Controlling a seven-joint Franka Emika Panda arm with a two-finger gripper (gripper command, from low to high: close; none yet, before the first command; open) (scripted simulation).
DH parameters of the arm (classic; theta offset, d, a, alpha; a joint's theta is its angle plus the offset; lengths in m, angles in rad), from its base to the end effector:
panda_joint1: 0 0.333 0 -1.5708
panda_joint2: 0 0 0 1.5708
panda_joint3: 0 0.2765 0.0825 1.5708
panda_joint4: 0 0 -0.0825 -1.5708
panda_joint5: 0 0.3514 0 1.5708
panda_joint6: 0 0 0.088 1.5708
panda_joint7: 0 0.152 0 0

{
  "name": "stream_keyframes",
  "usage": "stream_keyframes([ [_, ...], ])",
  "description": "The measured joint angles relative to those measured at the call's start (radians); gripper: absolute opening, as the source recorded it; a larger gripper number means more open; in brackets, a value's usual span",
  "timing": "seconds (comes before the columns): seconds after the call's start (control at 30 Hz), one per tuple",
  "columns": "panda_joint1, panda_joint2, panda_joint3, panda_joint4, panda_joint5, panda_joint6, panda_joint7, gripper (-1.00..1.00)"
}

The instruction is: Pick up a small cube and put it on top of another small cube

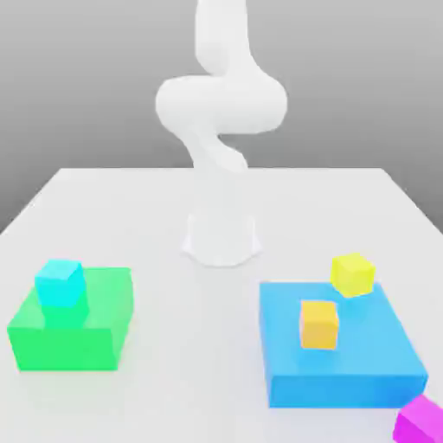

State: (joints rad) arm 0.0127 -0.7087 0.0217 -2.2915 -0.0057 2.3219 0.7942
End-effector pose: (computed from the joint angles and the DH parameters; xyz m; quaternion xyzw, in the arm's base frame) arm 0.4022 0.0155 0.6218 -0.8664 0.3447 -0.3346 0.1361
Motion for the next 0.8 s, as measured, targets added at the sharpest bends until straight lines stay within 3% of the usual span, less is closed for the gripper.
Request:
stream_keyframes([
  [0.8,0.17,0.878,0.185,0.082,-0.137,0.209,0.004,0.0],
])
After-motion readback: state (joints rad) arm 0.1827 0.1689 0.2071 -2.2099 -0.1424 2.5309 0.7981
